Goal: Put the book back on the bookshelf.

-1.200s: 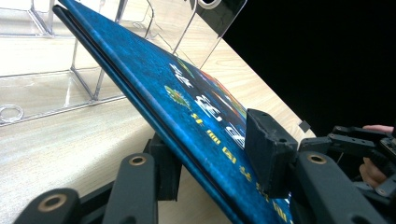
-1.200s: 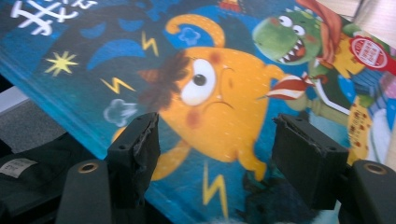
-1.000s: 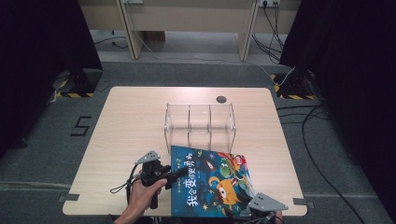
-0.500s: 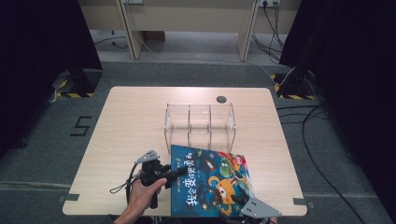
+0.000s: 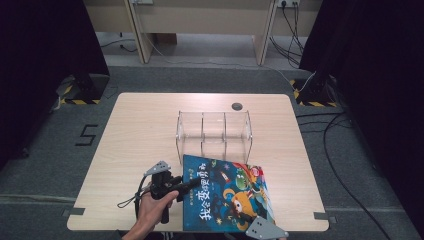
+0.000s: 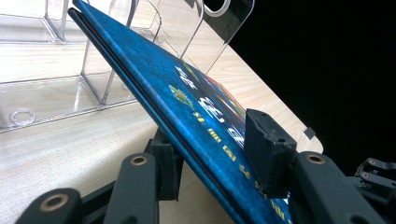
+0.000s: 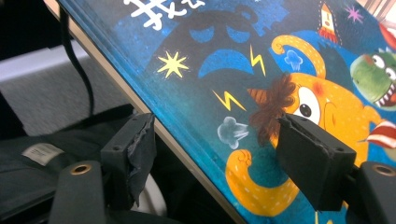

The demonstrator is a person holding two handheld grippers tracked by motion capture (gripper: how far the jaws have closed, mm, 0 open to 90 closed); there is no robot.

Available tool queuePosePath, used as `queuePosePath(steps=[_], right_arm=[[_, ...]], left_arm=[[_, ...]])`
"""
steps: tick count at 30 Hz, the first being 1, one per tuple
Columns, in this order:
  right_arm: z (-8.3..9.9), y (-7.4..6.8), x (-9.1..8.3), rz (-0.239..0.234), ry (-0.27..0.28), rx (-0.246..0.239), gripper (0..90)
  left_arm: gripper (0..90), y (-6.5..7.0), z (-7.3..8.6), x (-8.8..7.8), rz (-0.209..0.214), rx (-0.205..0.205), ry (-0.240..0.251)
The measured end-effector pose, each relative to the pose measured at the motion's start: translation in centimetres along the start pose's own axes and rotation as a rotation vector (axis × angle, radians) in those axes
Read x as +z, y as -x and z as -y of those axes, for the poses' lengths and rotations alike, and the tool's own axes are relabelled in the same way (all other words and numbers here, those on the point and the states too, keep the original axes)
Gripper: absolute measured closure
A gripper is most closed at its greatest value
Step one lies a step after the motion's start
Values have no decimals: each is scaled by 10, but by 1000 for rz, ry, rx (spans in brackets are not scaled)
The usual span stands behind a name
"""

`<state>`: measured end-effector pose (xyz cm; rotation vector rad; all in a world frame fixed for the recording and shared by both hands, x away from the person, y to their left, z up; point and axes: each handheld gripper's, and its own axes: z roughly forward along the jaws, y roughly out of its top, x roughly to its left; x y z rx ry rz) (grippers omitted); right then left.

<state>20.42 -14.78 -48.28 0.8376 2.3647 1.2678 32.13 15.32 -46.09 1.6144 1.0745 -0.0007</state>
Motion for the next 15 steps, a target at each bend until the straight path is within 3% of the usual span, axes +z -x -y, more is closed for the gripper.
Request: queuePosePath(steps=[15], right_arm=[[-4,-12,12,98,0,-75,246]], left_arm=[[579,4,0,-2,-12,-3,4]])
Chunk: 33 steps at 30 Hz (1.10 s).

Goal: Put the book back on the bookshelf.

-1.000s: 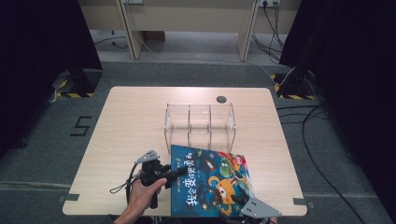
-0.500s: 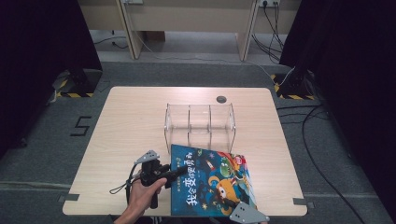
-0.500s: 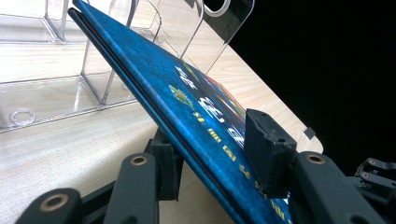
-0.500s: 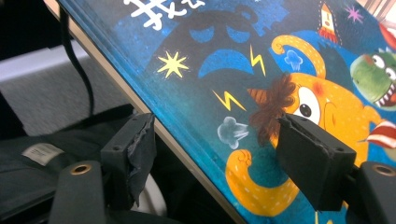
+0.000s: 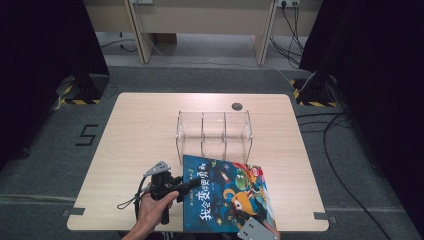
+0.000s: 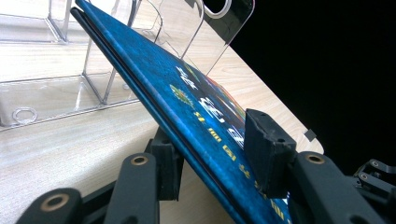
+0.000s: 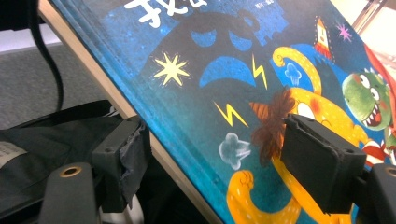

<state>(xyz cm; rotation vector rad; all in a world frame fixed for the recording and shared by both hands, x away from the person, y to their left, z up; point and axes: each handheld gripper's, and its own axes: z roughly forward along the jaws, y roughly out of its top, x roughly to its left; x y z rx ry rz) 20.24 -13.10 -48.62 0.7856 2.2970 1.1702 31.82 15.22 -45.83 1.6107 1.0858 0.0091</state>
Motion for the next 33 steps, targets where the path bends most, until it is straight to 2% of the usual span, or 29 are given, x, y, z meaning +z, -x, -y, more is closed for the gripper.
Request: queuePosePath(steps=[2,13,19,26,30,33], right_arm=[[0,-1,2,22,-5,-30,245],[-1,-6,8,98,-11,-57,209],[-3,-9,12,135,-17,-101,205],[-5,-13,12,182,-13,-154,307],[-7,-18,12,213,-12,-222,375],[-7,-21,11,235,-8,-235,412]], left_arm=[[579,1,0,0,-2,1,0],[577,8,1,-2,-16,7,12],[571,13,3,-1,-18,12,10],[562,16,3,-1,-20,24,14],[556,16,3,-1,-17,26,14],[547,16,3,-1,-12,25,18]])
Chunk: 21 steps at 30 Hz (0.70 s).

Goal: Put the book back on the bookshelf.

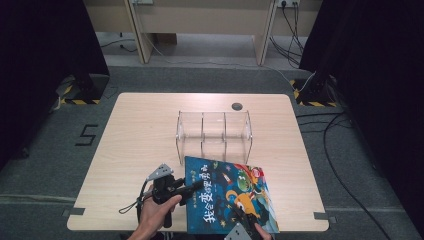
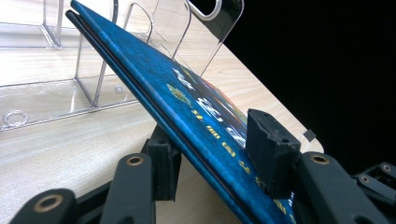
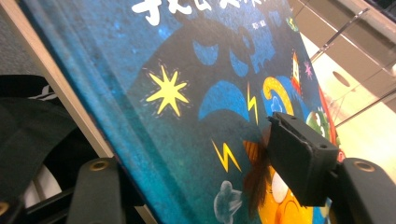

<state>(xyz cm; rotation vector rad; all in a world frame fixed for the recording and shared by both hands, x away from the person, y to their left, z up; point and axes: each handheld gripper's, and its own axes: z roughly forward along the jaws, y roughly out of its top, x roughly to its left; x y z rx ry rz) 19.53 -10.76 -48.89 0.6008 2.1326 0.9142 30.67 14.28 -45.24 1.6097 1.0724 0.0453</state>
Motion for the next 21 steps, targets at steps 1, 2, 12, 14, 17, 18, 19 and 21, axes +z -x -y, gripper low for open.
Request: queuePosePath(steps=[1,2,12,14,17,18,19,21], right_arm=[[0,-1,-1,9,5,-2,431],[-1,-2,-2,21,12,-7,446],[0,6,-18,88,104,60,552],[1,11,-21,86,132,101,555],[1,15,-24,85,151,135,561],[1,16,-24,85,157,137,562],[1,17,-24,84,158,146,563],[2,18,-25,85,165,164,565]], left_arm=[[540,1,-1,-1,14,2,5],[533,2,-2,-1,22,3,8],[381,5,-7,-6,117,-45,29],[362,5,-9,-8,141,-59,17],[338,4,-8,-8,153,-86,8],[334,3,-8,-8,156,-89,0],[328,2,-8,-8,162,-89,-10],[308,0,-8,-8,176,-96,-30]])
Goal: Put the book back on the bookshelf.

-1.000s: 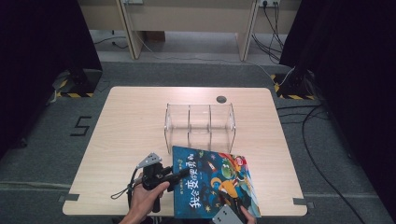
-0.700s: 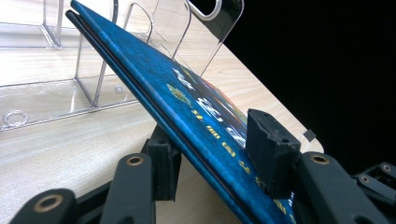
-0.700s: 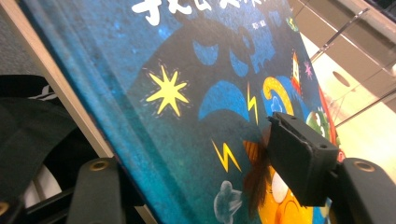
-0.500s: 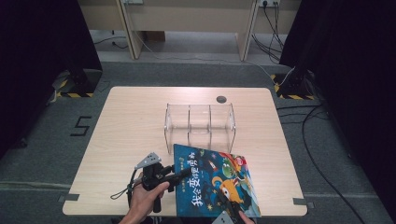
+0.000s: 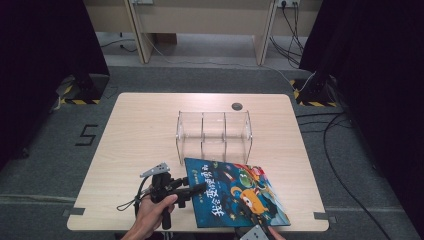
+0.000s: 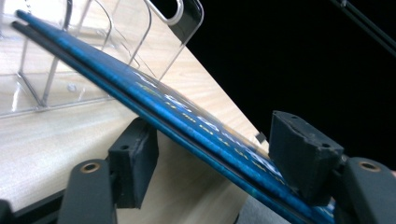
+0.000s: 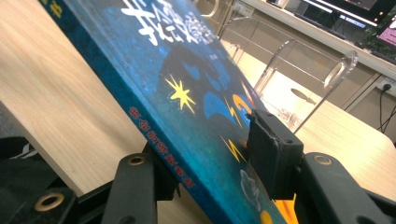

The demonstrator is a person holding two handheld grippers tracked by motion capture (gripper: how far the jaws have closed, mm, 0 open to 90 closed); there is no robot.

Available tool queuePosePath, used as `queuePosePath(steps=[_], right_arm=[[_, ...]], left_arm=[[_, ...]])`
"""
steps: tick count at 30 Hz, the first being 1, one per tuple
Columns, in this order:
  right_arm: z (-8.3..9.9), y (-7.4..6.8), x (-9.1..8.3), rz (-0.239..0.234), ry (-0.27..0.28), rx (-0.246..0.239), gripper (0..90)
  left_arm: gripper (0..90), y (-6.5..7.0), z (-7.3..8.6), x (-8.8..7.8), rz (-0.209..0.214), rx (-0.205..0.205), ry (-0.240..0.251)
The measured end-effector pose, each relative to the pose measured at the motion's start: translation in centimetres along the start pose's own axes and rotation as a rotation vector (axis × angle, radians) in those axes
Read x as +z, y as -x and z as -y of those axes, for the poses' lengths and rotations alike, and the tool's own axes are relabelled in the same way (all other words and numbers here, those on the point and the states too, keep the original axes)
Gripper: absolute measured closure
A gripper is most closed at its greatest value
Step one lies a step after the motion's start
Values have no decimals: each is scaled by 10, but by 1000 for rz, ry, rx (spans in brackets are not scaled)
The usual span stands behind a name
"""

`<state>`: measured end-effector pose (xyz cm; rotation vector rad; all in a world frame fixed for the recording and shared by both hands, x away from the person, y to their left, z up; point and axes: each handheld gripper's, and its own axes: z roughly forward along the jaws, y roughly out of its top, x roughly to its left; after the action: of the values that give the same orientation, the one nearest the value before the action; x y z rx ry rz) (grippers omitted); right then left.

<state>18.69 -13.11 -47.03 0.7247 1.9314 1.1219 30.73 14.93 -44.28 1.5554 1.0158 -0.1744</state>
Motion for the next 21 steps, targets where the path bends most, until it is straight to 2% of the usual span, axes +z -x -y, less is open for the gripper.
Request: queuePosePath(steps=[5,11,14,17,21], right_arm=[[-2,7,-2,-7,22,55,567],[-3,12,-4,-12,34,77,567],[-3,14,-5,-20,36,93,564],[-4,16,-5,-26,39,113,563],[-4,19,-6,-31,45,133,561]], left_arm=[[278,-6,0,-1,41,-38,-38],[261,-10,-1,-2,75,-57,-72],[254,-11,-2,-2,94,-64,-69],[239,-14,-3,-4,132,-75,-57],[236,-17,-6,-10,138,-74,-32]])
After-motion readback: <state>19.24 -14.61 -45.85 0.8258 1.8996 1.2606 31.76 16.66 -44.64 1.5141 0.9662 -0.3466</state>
